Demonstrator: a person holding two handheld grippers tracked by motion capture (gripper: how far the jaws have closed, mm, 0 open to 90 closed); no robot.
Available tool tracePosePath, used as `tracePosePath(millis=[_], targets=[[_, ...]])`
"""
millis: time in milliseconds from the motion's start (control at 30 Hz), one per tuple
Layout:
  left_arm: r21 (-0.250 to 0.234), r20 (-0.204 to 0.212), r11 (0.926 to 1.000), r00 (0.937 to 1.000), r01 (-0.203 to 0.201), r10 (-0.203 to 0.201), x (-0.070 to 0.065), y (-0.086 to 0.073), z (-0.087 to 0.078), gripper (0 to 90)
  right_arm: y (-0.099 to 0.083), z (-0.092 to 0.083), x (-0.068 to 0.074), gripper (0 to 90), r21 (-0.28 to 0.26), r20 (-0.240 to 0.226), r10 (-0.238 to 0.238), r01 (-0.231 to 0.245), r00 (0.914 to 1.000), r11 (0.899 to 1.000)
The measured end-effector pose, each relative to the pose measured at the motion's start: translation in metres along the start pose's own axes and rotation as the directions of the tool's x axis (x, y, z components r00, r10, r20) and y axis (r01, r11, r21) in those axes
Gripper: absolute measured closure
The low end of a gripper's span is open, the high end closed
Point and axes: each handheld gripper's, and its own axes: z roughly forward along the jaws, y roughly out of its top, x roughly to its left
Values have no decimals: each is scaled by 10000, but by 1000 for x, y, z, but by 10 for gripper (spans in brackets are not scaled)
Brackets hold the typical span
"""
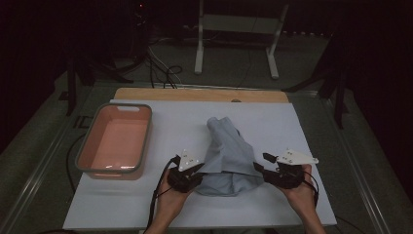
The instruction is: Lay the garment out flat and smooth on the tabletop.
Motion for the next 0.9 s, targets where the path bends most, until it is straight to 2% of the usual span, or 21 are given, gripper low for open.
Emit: tracePosePath(millis=[167,333,467,500,567,633,767,900], targets=[[44,50,10000,10000,-21,20,-3,-1,3,764,-8,16,3,435,676,-188,-37,50,9998,9977],[62,37,10000,10000,0,-1,-3,-3,3,737,-11,25,1,467,959,-253,-35,59,9997,9954],[94,80,10000,10000,-17,17,-5,-4,5,733,-14,33,-4,569,1243,-406,354,-301,9985,9918],[91,85,10000,10000,-13,12,-5,-3,5,736,-15,35,-4,614,1305,-400,243,-189,9989,9913],[97,102,10000,9999,-22,21,-5,-3,5,745,-14,37,-4,777,1389,-427,69,-9,9991,9903],[120,114,9999,9999,-72,70,-6,-3,5,754,-13,36,-4,848,1458,-359,23,30,9994,9893],[140,127,9999,9999,-61,59,-6,-4,6,765,-11,23,-5,857,1309,-105,-109,122,9999,9913],[159,160,9998,9998,-87,85,-7,-3,6,767,-9,9,-7,857,1077,76,-10,2,10000,9942]])
